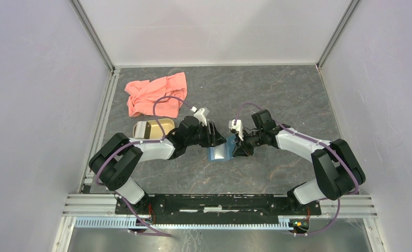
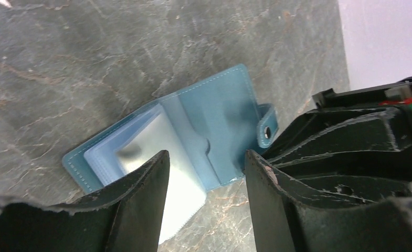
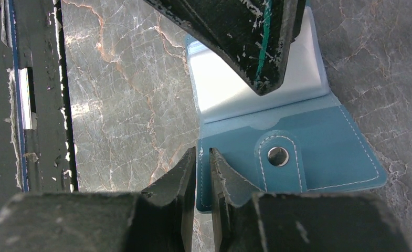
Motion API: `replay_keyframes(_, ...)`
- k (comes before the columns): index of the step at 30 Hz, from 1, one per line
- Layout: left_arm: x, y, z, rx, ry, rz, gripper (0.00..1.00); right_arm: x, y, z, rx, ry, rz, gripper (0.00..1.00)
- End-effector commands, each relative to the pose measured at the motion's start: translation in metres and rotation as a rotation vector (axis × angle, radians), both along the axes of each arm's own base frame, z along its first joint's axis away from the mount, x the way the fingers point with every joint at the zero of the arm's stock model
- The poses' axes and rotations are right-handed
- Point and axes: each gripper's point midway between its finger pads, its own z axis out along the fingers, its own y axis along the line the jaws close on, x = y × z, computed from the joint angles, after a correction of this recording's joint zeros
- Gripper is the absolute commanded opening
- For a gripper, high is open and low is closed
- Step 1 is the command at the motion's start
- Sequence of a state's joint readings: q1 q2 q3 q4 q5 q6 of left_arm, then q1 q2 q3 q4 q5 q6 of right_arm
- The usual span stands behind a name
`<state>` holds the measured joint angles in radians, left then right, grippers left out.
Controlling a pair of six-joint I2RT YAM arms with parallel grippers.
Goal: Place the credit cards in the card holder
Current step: Open the card holder at the center of the board.
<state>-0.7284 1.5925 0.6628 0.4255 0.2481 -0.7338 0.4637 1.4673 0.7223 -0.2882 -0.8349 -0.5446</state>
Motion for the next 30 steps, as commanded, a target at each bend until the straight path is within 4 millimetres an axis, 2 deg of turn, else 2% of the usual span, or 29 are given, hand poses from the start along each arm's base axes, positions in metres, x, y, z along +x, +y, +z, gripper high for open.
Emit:
replay_keyframes(1, 0.0, -0.01, 0.021, -0.1, -0.023, -0.025, 0.61, 0.002, 0.005, 0.007, 0.028, -0.019, 0.024, 0.21)
replay_keyframes(5, 0.005, -0.001, 0.022, -0.045, -0.056, 0.005, 0.61, 0.002, 0.005, 0.008, 0.03, -0.021, 0.027, 0.21)
replay_keyframes(10, 0.016, 0.024, 0.011, 0.102, -0.097, 0.085, 0.63, 0.002, 0.005, 0.008, 0.03, -0.021, 0.026, 0.21)
replay_keyframes(15, 0.021, 0.032, 0.003, 0.159, -0.101, 0.096, 0.64, 0.001, 0.005, 0.008, 0.029, -0.022, 0.028, 0.21)
replay_keyframes(21, 0.021, 0.024, -0.005, 0.158, -0.076, 0.064, 0.65, 0.002, 0.005, 0.007, 0.026, -0.019, 0.027, 0.21)
replay_keyframes(30, 0.013, 0.005, -0.004, 0.055, -0.043, 0.0, 0.63, 0.002, 0.005, 0.007, 0.026, -0.021, 0.028, 0.21)
